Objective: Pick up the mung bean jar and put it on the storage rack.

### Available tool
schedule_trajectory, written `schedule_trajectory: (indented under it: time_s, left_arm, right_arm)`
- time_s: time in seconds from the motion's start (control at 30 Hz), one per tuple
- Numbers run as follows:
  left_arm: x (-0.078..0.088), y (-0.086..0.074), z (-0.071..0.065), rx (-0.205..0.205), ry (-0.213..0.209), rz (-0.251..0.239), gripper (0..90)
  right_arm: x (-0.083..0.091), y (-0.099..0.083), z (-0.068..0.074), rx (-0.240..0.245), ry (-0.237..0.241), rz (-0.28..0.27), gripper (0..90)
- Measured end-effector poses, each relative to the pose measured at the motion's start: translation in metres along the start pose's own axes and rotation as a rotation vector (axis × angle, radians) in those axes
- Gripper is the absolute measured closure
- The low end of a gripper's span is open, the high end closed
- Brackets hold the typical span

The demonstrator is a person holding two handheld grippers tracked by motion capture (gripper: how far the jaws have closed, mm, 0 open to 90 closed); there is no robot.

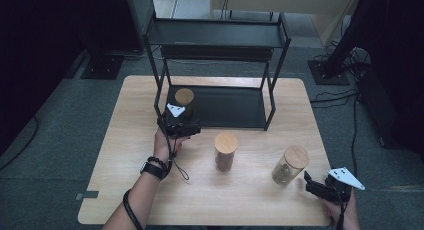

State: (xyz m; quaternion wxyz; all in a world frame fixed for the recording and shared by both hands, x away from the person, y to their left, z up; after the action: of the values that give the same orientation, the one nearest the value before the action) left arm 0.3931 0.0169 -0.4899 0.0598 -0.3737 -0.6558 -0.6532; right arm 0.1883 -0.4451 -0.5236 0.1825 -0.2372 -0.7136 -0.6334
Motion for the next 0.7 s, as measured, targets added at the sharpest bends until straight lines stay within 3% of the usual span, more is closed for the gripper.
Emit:
schedule_trajectory:
  time_s: [0.43,0.7]
  left_arm:
    - [0.009,-0.016,0.004,-0.014,-0.003,0.001,0.0]
    - [0.012,-0.027,0.013,-0.009,0.004,0.005,0.0]
  right_arm:
    - [0.0,0.0,0.0,0.001,-0.004,-0.001,3.2]
    - [0.0,0.0,0.001,0.004,-0.007,-0.001,3.2]
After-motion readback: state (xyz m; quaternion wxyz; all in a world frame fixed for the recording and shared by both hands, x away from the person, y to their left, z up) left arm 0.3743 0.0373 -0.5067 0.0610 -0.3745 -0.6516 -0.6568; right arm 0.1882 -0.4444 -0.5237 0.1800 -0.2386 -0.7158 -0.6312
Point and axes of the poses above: each handheld gripper's, and its own axes: x roughly backward along the jaws, y roughly out of its top, z roughly to its left, the point moved 1 cm from there along -x, roughly forward along the jaws, and after that the axes turned 6 degrees about -y, right-handed, at the moved point
